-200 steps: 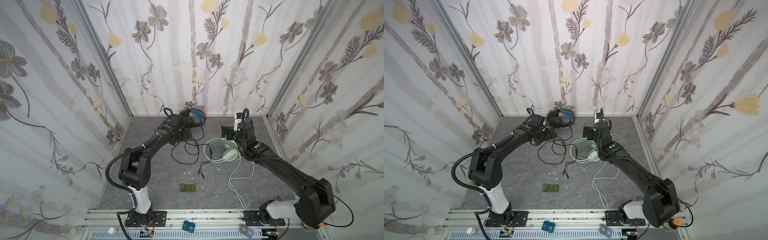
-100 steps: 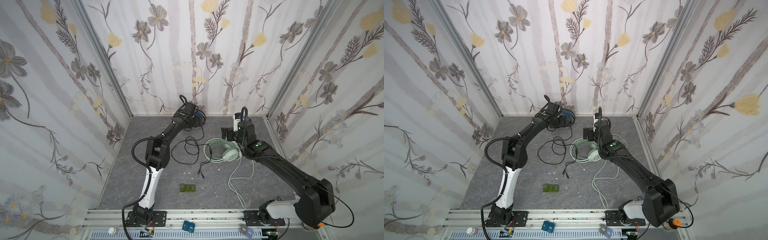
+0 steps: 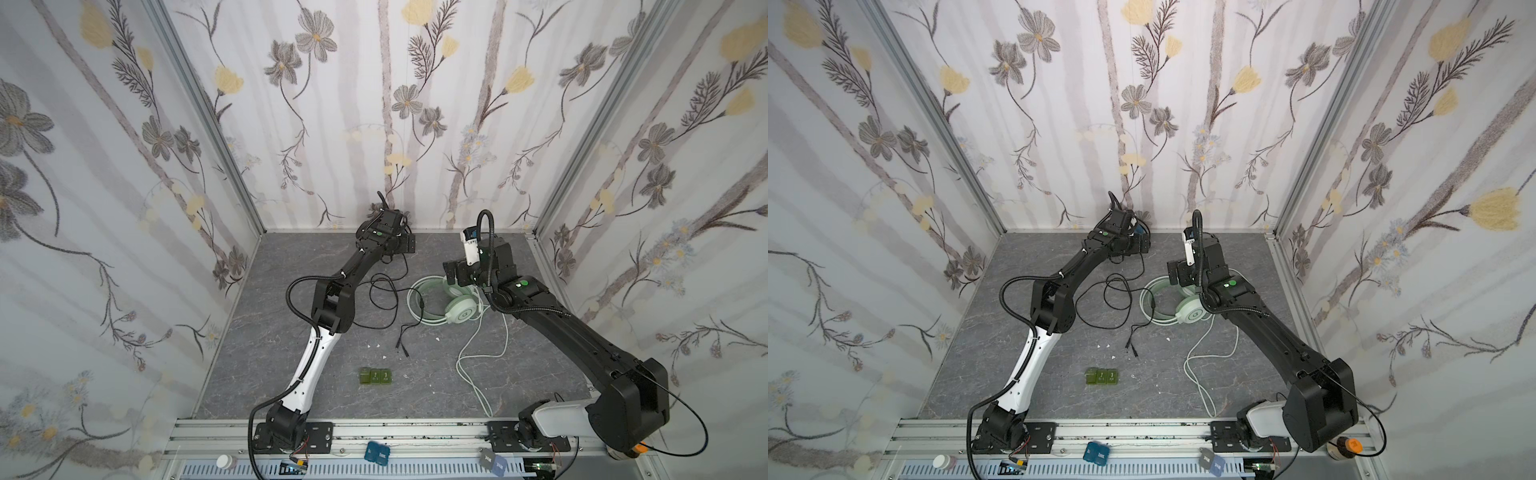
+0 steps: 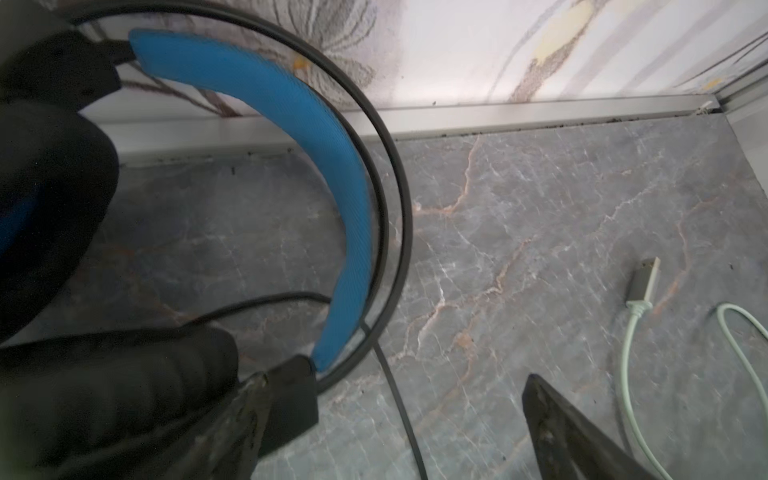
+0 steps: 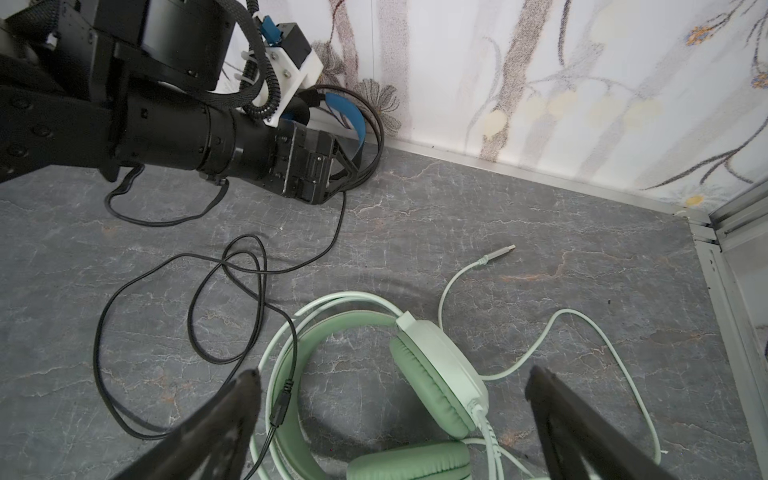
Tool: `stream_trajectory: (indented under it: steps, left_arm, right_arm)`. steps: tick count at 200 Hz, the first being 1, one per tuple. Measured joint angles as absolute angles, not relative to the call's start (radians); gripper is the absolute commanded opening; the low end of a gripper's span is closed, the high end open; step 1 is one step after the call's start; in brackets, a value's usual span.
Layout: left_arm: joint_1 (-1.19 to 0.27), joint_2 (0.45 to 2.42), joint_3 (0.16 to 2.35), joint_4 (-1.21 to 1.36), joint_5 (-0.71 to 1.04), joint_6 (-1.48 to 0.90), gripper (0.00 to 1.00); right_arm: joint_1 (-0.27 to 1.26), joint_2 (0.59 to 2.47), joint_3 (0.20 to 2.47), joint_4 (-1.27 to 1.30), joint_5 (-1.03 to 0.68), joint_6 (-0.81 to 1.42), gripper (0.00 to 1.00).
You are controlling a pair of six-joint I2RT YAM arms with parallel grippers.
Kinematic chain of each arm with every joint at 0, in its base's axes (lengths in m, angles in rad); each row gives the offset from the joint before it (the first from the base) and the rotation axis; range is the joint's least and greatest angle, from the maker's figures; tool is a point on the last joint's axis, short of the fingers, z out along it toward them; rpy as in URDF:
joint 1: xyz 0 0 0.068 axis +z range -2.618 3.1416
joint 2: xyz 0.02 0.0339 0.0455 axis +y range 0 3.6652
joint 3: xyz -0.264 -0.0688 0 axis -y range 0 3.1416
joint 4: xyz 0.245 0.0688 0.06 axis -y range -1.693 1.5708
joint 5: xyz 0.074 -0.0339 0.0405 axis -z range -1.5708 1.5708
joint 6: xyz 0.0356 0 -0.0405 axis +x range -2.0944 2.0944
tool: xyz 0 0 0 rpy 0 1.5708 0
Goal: Wrap the headphones
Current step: 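Reach the left gripper toward the black-and-blue headset while the right gripper advances toward it, then close the left gripper on the blue headband of the black headset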
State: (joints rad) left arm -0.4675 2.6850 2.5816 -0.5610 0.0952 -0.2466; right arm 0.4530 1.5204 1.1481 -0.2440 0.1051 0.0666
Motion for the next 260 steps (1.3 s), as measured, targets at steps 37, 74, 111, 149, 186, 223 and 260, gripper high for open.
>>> stream_trajectory:
  steps: [37,74,111,149,186,223,260]
  left_arm:
    - [-0.466,2.701,2.592,-0.542,0.052,-0.248,0.99]
    - [-0.464,2.685,2.540,-0.513,0.027,-0.244,0.98]
    - [-0.462,2.663,2.510,-0.533,0.004,-0.224,0.97]
    - [-0.457,2.527,2.304,-0.590,-0.026,-0.201,0.95]
    - [-0.458,2.394,2.088,-0.641,-0.025,-0.200,0.94]
    - [-0.472,2.268,1.906,-0.687,-0.004,-0.207,0.94]
    - [-0.491,2.264,1.981,-0.741,0.015,-0.207,0.94]
  right_arm:
    - [0.451,1.491,1.110,-0.257,0.082,0.070,1.00]
    - [0.443,1.487,1.103,-0.257,0.080,0.071,1.00]
    - [0.437,1.501,1.131,-0.260,0.076,0.071,1.00]
    - [0.434,1.499,1.135,-0.258,0.077,0.070,1.00]
    - [0.426,1.499,1.140,-0.256,0.078,0.066,1.00]
    - [0.425,1.498,1.140,-0.253,0.077,0.056,1.00]
    - [0.424,1.496,1.137,-0.235,0.073,0.047,1.00]
